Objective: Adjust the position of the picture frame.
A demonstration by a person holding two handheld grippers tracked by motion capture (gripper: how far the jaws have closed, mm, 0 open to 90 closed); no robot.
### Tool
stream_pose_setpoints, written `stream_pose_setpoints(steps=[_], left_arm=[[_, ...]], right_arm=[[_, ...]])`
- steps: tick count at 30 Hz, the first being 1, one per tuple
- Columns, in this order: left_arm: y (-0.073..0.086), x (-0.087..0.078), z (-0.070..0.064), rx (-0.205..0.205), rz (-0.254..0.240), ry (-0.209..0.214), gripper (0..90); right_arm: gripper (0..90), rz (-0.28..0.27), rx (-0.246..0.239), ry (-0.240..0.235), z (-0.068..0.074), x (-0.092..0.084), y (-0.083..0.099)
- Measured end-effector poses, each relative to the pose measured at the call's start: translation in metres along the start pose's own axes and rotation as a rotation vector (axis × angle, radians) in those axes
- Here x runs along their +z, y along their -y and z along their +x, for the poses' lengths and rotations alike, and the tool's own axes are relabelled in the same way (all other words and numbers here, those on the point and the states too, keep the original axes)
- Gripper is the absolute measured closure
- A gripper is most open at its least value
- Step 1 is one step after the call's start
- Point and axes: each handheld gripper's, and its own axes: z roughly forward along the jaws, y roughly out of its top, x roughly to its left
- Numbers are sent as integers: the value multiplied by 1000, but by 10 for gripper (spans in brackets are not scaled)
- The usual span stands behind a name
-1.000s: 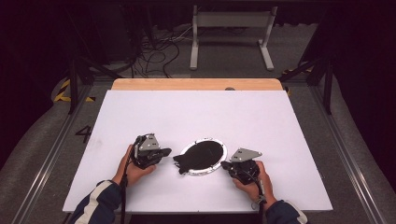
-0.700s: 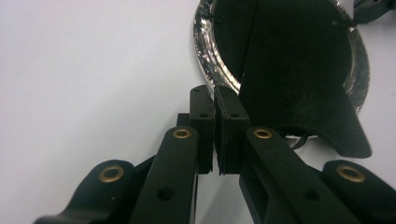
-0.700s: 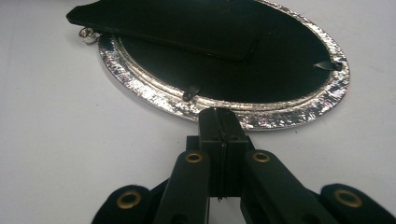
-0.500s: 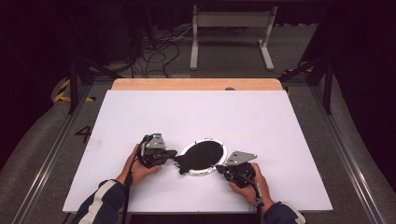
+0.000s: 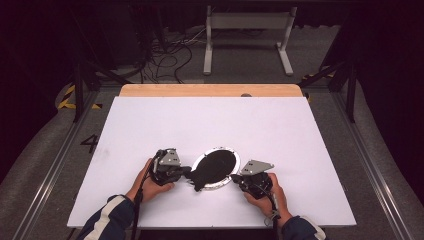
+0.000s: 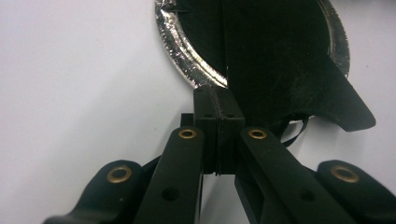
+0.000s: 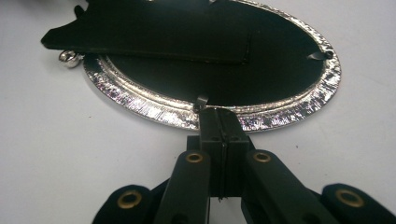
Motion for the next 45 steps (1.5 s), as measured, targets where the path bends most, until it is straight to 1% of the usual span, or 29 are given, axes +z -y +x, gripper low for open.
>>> stream_pose_setpoints(steps=[6, 8, 11, 12, 14, 15, 16, 17, 19, 20, 22, 23, 24, 25, 26, 29, 30, 32, 34, 35, 36, 37, 38, 41, 42, 45], left_arm=[[0, 0, -5, -1, 0, -13, 900], [0, 0, -5, -2, 1, -11, 900], [1, -1, -3, 2, 1, -6, 880], [3, -4, -2, 1, 12, -1, 870], [4, -6, -3, 3, 17, -1, 862], [5, -8, -3, 10, 23, 0, 853], [6, -9, -3, 10, 25, 5, 852], [7, -10, -3, 6, 24, 12, 852], [8, -11, -5, 6, 25, 26, 842], [7, -11, -6, 20, 31, 32, 841], [6, -9, -9, 17, 33, 45, 823], [5, -8, -12, 24, 34, 50, 804], [4, -8, -15, 35, 40, 36, 799], [3, -7, -15, 46, 42, 38, 818], [3, -7, -15, 46, 42, 38, 833], [3, -6, -15, 24, 34, 56, 850], [4, -5, -15, 15, 28, 59, 852], [3, -5, -16, 16, 32, 59, 856], [2, -4, -17, 20, 31, 52, 863], [2, -4, -17, 13, 28, 56, 867], [2, -3, -17, 17, 28, 60, 873], [2, -2, -18, 3, 22, 69, 879], [2, -1, -18, 1, 19, 70, 887], [1, 0, -19, 1, 14, 70, 894], [1, 0, -19, 8, 15, 67, 894], [0, 0, -22, 4, 20, 52, 892]], right_arm=[[900, 0, 10, 28, -4, 1, -1], [900, -3, 22, 23, -5, 1, 0], [900, -1, 16, 33, -3, 0, 0], [900, -1, 10, 26, -1, 0, 0], [900, 0, 13, 17, 0, -1, 1], [900, 4, 9, -11, 3, -2, 1], [900, 7, 7, -29, 5, -3, 2], [900, 7, 7, -29, 5, -3, 2], [900, 13, -4, -44, 9, -5, 2], [900, 14, 2, -57, 10, -5, 2], [900, 16, 7, -67, 13, -4, 2], [900, 19, 1, -65, 15, -4, 1], [900, 19, -4, -55, 17, -4, 1], [900, 18, -5, -51, 17, -4, 1], [900, 18, -5, -51, 17, -4, 1], [900, 21, -2, -43, 17, -5, 1], [900, 22, -6, -34, 17, -5, 1], [900, 22, -7, -23, 16, -5, 1], [900, 18, 6, -22, 14, -5, 2], [900, 18, 8, -21, 14, -4, 2], [900, 18, 7, -12, 15, -4, 1], [900, 20, 7, -6, 15, -4, 1], [900, 19, 7, 2, 15, -3, 0], [900, 16, 16, 2, 14, -3, 0], [900, 15, 19, 2, 13, -3, 0], [900, 15, 17, 12, 13, -2, 0]])
